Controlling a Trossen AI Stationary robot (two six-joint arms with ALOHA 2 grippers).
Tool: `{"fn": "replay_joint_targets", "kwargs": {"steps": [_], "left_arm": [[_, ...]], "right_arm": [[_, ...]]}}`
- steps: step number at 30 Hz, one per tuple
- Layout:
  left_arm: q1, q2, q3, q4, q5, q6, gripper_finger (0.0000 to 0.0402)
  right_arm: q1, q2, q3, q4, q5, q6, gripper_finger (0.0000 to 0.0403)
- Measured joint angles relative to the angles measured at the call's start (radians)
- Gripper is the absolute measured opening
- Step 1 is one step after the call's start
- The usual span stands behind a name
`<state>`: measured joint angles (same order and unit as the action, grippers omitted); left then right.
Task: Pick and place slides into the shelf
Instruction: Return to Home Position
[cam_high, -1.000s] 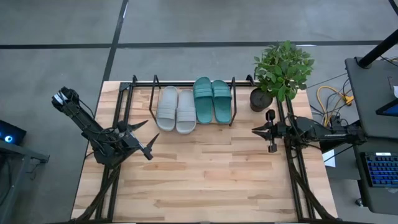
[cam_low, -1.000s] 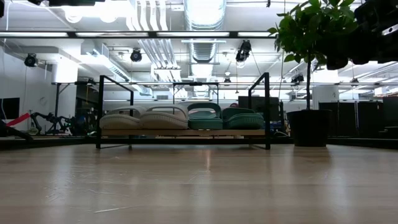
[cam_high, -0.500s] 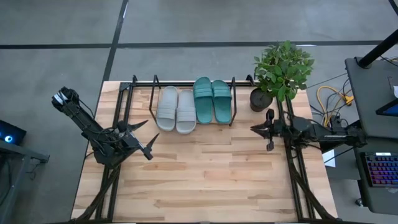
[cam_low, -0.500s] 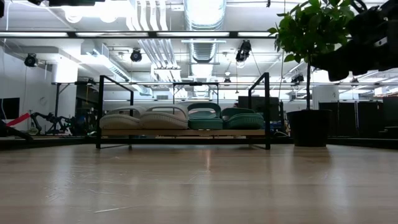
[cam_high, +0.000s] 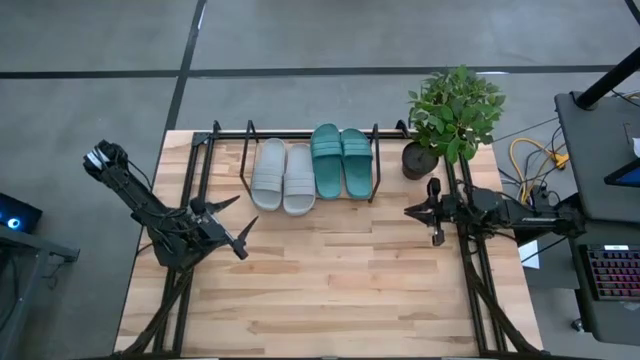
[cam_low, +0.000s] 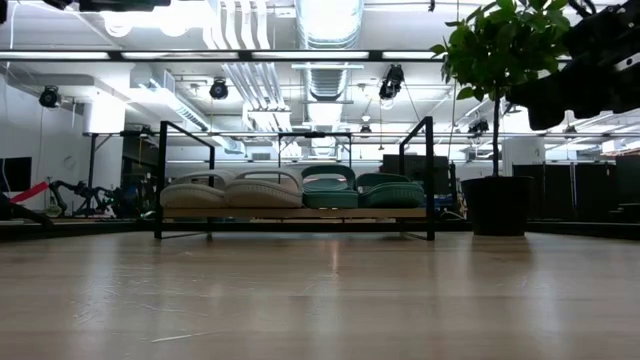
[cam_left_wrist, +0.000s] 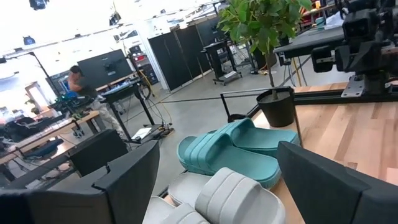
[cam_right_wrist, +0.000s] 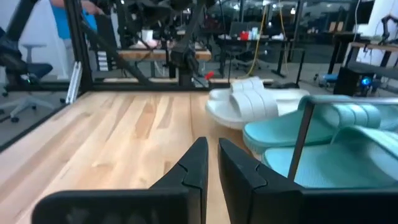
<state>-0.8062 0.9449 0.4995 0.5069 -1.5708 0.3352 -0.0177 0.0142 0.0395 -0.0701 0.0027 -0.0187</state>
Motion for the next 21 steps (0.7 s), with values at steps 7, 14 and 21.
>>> {"fn": "replay_joint_targets", "kwargs": {"steps": [7, 14, 21], "left_arm": [[0.0, -0.016, 0.0, 0.002, 0.306, -0.044, 0.0309], [0.014, -0.044, 0.0, -0.001, 1.062, -0.038, 0.0309], [0.015, -0.04, -0.002, 0.0, 1.32, 0.073, 0.028]], "right_arm": [[0.0, -0.005, -0.001, -0.001, 0.0, 0.002, 0.0028], [0.0, -0.005, -0.001, -0.001, -0.001, 0.015, 0.0028], [0.0, -0.004, -0.001, 0.0, 0.0, 0.018, 0.0028]]}}
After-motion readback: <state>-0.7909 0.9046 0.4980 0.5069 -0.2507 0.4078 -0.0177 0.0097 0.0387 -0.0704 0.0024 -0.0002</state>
